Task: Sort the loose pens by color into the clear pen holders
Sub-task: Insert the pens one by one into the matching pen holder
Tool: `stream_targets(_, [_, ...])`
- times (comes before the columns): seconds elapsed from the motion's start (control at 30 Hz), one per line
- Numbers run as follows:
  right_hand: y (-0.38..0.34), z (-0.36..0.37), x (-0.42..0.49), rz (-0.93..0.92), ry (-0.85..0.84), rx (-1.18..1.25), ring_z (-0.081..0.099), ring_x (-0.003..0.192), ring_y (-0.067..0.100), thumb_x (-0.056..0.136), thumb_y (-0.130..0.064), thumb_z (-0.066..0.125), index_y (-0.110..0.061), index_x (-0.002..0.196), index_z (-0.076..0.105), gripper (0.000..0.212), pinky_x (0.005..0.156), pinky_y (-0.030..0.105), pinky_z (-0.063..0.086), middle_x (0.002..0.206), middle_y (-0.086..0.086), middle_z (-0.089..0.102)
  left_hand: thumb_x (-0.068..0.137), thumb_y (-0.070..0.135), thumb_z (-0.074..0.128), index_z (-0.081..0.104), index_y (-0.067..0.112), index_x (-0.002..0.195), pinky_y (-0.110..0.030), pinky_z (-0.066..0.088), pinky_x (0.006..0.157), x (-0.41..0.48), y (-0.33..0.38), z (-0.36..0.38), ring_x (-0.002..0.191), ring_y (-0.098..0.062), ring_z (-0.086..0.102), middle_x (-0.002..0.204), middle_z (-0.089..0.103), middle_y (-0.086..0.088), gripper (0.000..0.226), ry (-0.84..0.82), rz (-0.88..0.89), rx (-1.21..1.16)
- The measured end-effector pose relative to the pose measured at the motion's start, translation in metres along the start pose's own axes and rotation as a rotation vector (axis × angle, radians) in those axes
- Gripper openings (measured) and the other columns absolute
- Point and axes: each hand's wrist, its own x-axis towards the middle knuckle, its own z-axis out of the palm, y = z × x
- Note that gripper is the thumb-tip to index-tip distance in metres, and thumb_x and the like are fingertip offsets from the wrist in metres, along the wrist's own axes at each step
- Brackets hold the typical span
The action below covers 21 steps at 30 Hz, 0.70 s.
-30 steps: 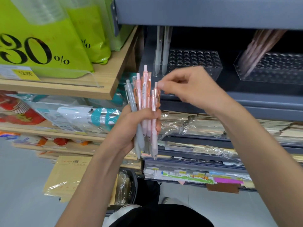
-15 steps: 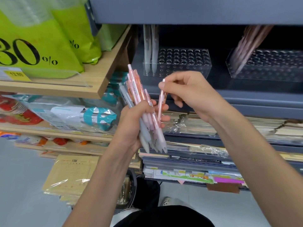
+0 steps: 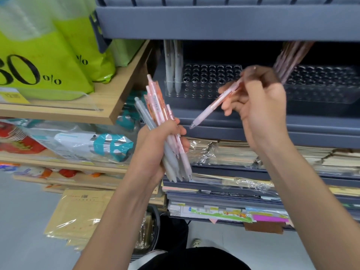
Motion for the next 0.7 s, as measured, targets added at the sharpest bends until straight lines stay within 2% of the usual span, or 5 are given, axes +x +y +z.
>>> stream_targets(0.1, [0.002,0.006,-0.002,0.01,0.003,-0.09,0.059,0.046,0.022,0.101,-0.015,0.042,-0.012,0.096,0.048,0.008,0.043,0.027,0.048,0.069,0.014,0.071,0.05,0.015,0.072,0.074,0.018,0.065,-0.028,0.053,0.053,-0.001,-0.002,0.01,0.052,-0.021,0.062,0.063,0.065,-0.008,0.015,-0.044,0.011,0.051])
stream_targets(0.17, [0.004,0.005,-0.004,0.013,0.006,-0.091,0.058,0.045,0.02,0.1,-0.016,0.047,-0.012,0.098,0.048,0.004,0.043,0.027,0.048,0.071,0.014,0.072,0.046,0.019,0.073,0.075,0.02,0.06,-0.028,0.052,0.053,0.0,-0.002,0.015,0.051,-0.021,0.062,0.062,0.065,-0.008,0.014,-0.066,0.021,0.044])
stream_targets(0.43, [0.003,-0.031,-0.019,0.09,-0.191,-0.1,0.066,0.067,0.021,0.09,-0.007,0.064,-0.007,0.108,0.062,0.018,0.065,0.028,0.055,0.092,0.016,0.074,0.062,0.007,0.064,0.064,0.006,0.084,-0.027,0.052,0.052,0.0,-0.009,0.037,0.05,-0.021,0.061,0.062,0.064,-0.009,0.023,-0.06,0.008,0.032])
stream_targets(0.5, [-0.001,-0.045,-0.021,0.055,-0.125,-0.128,0.067,0.068,0.021,0.091,-0.008,0.064,-0.007,0.107,0.064,0.015,0.066,0.028,0.056,0.091,0.016,0.075,0.064,0.007,0.063,0.063,0.006,0.087,-0.028,0.052,0.051,-0.002,-0.011,0.046,0.05,-0.022,0.06,0.063,0.065,-0.009,0.023,-0.09,0.0,0.038])
stream_targets(0.7, [-0.025,-0.104,-0.016,-0.15,0.257,-0.18,0.07,0.07,0.02,0.095,-0.016,0.061,-0.014,0.1,0.064,0.006,0.071,0.029,0.057,0.081,0.004,0.074,0.066,0.007,0.06,0.062,0.007,0.091,-0.027,0.052,0.05,-0.004,-0.015,0.064,0.05,-0.019,0.06,0.063,0.065,-0.006,0.025,-0.104,-0.007,0.02])
